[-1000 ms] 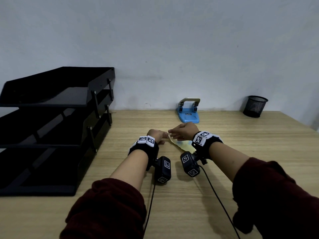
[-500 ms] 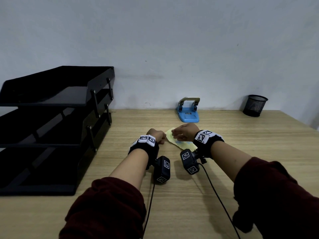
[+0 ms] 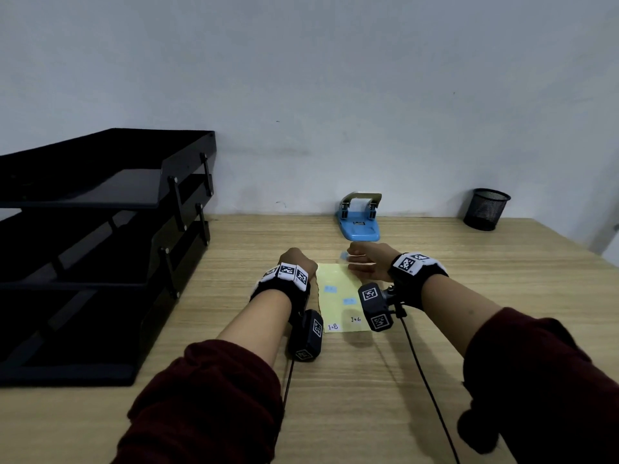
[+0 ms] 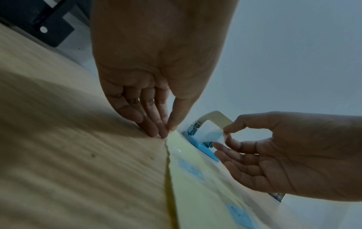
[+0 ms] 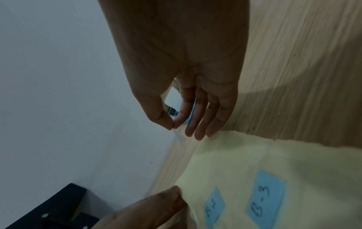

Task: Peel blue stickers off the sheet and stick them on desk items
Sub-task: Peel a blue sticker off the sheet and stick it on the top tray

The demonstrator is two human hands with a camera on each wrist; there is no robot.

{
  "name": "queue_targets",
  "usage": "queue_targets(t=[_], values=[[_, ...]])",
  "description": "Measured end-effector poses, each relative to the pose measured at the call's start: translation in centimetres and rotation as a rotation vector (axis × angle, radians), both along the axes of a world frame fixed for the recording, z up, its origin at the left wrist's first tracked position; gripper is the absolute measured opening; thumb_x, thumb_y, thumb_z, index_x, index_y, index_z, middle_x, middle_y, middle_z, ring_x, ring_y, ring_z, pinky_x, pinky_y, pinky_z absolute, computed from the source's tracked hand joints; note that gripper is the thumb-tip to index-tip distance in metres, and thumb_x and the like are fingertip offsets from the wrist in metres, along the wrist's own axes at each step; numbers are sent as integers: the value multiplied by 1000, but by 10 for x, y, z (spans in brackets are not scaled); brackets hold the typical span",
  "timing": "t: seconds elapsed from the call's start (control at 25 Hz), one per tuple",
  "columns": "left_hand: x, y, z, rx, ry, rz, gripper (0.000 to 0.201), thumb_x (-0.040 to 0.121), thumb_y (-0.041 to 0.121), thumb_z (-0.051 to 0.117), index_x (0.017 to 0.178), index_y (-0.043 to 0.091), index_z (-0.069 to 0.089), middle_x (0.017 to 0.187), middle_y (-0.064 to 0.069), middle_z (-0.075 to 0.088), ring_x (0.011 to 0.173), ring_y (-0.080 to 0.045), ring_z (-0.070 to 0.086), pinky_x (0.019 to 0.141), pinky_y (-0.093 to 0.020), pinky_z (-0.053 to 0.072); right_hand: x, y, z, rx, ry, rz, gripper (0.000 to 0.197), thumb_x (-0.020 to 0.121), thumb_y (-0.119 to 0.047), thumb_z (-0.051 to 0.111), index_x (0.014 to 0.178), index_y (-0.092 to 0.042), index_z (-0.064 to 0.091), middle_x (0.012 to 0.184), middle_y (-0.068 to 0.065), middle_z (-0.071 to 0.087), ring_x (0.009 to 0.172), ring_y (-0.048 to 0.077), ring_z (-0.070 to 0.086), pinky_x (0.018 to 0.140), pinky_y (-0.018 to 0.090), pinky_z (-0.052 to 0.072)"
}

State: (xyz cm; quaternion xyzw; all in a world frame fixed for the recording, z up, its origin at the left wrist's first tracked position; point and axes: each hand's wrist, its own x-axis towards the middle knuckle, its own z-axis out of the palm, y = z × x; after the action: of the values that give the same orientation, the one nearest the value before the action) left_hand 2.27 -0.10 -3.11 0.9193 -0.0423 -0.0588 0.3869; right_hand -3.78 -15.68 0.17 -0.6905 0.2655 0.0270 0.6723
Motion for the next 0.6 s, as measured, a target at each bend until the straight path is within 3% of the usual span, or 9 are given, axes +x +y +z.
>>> queue_targets(t=[0.2, 0.28, 0.4, 0.52, 0.6], values=[[-4, 4, 8, 47, 3, -29, 7, 76, 10, 61, 69, 9, 60, 60, -4, 55, 70, -24, 58, 64, -21, 41, 4, 12, 4, -65, -7, 52, 12, 80, -23, 65, 83, -12, 62, 92, 4, 66, 79, 15, 62, 68, 25, 52], [-8, 8, 19, -16, -7, -107, 5, 78, 15, 65, 82, 13, 67, 74, -3, 59, 79, -23, 57, 70, -24, 42, 4, 18, 8, -108, -33, 66, 15, 78, -23, 65, 85, -10, 63, 91, 3, 67, 79, 15, 62, 67, 24, 52], [-17, 13, 35, -168, -1, -221, 23, 79, 22, 69, 99, 11, 73, 105, -5, 69, 102, -22, 60, 87, -31, 46, 2, 34, 18, -147, -85, 87, 16, 77, -21, 64, 87, -8, 64, 88, 4, 68, 77, 15, 62, 64, 23, 51], [-23, 19, 43, -258, -5, -214, 21, 77, 29, 74, 92, 16, 68, 105, -6, 67, 109, -23, 60, 84, -28, 41, 1, 51, 30, -165, -118, 100, 7, 76, -17, 64, 75, -10, 62, 79, 4, 65, 70, 15, 61, 61, 23, 50], [-22, 27, 44, -311, -26, -177, 22, 75, 32, 76, 84, 18, 63, 101, -7, 67, 107, -23, 61, 83, -27, 41, -1, 62, 39, -183, -131, 126, 12, 77, -23, 63, 73, -12, 63, 75, 1, 64, 67, 13, 58, 62, 23, 49]])
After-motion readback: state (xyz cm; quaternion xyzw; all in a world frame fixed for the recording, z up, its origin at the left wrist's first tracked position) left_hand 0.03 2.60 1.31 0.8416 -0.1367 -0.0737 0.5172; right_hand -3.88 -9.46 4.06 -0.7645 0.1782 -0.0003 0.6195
